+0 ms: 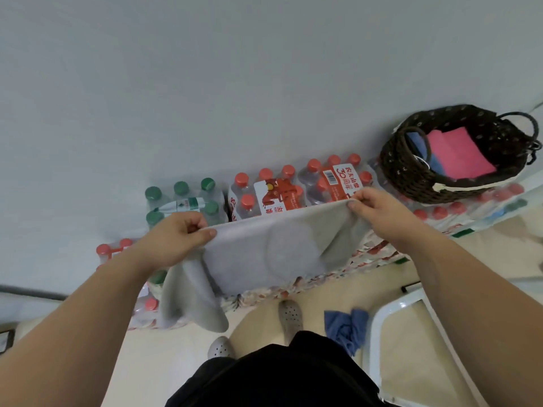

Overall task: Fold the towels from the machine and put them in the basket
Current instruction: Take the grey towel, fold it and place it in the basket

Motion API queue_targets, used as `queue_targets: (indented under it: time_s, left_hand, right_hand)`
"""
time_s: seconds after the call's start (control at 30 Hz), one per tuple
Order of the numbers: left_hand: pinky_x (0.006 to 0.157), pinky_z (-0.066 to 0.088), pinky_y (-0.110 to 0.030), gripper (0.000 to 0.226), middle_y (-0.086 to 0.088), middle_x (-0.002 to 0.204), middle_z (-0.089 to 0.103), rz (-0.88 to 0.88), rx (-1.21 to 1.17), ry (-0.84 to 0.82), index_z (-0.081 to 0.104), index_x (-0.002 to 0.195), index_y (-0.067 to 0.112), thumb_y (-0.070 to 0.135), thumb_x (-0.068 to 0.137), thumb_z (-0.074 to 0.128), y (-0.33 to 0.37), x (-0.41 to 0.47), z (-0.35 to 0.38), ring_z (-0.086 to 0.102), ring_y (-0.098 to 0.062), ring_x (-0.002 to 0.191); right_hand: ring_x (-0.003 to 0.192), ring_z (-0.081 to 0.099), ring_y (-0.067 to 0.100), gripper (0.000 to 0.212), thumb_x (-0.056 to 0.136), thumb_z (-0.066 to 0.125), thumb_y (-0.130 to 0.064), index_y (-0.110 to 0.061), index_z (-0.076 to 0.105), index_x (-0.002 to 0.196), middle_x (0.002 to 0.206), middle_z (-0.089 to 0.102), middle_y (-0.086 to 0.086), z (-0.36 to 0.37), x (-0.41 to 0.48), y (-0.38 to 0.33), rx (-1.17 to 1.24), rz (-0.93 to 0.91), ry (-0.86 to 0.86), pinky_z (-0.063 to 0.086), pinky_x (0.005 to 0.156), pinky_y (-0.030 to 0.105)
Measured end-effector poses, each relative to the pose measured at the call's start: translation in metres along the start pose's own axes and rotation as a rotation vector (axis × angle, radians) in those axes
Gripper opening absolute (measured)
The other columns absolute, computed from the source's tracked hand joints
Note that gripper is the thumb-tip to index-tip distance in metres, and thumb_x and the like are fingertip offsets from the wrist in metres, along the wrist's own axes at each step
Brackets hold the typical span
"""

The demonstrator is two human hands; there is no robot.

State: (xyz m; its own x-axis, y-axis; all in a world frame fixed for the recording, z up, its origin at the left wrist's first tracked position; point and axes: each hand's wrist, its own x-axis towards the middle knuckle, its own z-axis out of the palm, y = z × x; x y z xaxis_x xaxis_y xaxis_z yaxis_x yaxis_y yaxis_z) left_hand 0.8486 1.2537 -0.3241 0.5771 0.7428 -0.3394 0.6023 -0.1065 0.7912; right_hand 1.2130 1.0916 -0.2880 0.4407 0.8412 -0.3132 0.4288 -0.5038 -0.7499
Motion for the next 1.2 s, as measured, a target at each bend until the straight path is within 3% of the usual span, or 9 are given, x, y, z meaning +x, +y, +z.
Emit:
queue_targets:
  time_s: [0.1,0.3,0.43,0.57,0.7,0.87,1.0,1.13,1.2]
  left_hand:
    - [0.052,0.031,-0.025,0.03,0.012,0.054,0.045,0.016,-0.085,0.092,0.054,0.071,0.012,0.033,0.087,0.069,0.014,0.016,0.012,0.037,-0.006,0.052]
    - [0.059,0.039,-0.031,0.023,0.001,0.066,0.06,-0.14,0.397,0.417,0.059,0.074,0.02,0.033,0.089,0.069,0.029,0.052,0.04,0.059,-0.024,0.067]
    - [0.063,0.039,-0.034,0.02,-0.007,0.077,0.06,-0.182,0.552,0.471,0.062,0.085,0.015,0.033,0.094,0.063,0.041,0.081,0.044,0.055,-0.031,0.075]
    - [0.064,0.038,-0.035,0.023,-0.014,0.092,0.065,-0.126,0.695,0.507,0.062,0.089,0.013,0.036,0.096,0.059,0.044,0.112,0.044,0.063,-0.037,0.086]
    - [0.06,0.034,-0.036,0.025,-0.018,0.086,0.063,-0.06,0.785,0.57,0.06,0.085,0.006,0.029,0.096,0.06,0.041,0.131,0.046,0.062,-0.04,0.078]
    - [0.049,0.036,-0.035,0.024,-0.021,0.07,0.06,0.076,0.855,0.64,0.058,0.074,0.002,0.019,0.09,0.066,0.037,0.139,0.047,0.06,-0.041,0.059]
    - [0.048,0.035,-0.034,0.024,-0.021,0.066,0.057,0.061,0.842,0.61,0.057,0.071,0.001,0.011,0.085,0.074,0.039,0.149,0.052,0.057,-0.04,0.055]
    - [0.052,0.033,-0.036,0.023,-0.023,0.072,0.058,-0.03,0.774,0.643,0.057,0.077,-0.001,0.015,0.091,0.066,0.04,0.152,0.058,0.057,-0.041,0.062]
    - [0.055,0.036,-0.039,0.025,-0.025,0.08,0.06,-0.086,0.732,0.678,0.058,0.082,0.0,0.022,0.094,0.062,0.035,0.15,0.059,0.058,-0.042,0.071]
  right_hand:
    - [0.078,0.058,0.014,0.014,0.098,0.062,-0.023,-0.011,0.064,0.091,0.086,0.066,-0.001,-0.01,0.025,0.001,0.157,0.031,0.093,0.049,0.067,0.03]
    - [0.081,0.058,0.02,0.016,0.087,0.072,-0.028,-0.014,0.066,0.083,0.088,0.064,0.002,-0.025,0.09,0.01,-0.397,-0.071,-0.007,0.036,0.068,0.028]
    - [0.09,0.064,0.028,0.014,0.084,0.072,-0.026,-0.024,0.061,0.075,0.089,0.067,0.004,-0.026,0.132,0.003,-0.489,-0.115,0.001,0.042,0.072,0.03]
    - [0.095,0.065,0.032,0.012,0.083,0.072,-0.026,-0.019,0.064,0.078,0.096,0.071,0.012,-0.029,0.169,0.004,-0.548,-0.114,0.052,0.043,0.075,0.03]
    - [0.089,0.065,0.032,0.029,0.083,0.072,-0.039,-0.012,0.061,0.078,0.091,0.068,0.012,-0.029,0.196,0.01,-0.561,-0.084,0.103,0.04,0.065,0.028]
    - [0.09,0.066,0.032,0.026,0.088,0.067,-0.038,-0.014,0.063,0.079,0.095,0.071,0.011,-0.025,0.202,0.02,-0.484,-0.087,0.229,0.047,0.068,0.03]
    - [0.096,0.064,0.036,0.022,0.09,0.064,-0.034,-0.014,0.066,0.098,0.104,0.068,0.013,-0.026,0.198,0.024,-0.443,-0.097,0.329,0.052,0.08,0.038]
    - [0.114,0.051,0.04,0.048,0.089,0.06,-0.045,-0.016,0.056,0.126,0.126,0.051,0.016,-0.006,0.154,0.018,-0.567,-0.249,0.381,0.044,0.096,0.047]
    - [0.135,0.036,0.038,0.063,0.093,0.046,-0.058,-0.02,0.044,0.143,0.147,0.038,0.017,0.011,0.12,0.019,-0.665,-0.301,0.251,0.033,0.11,0.051]
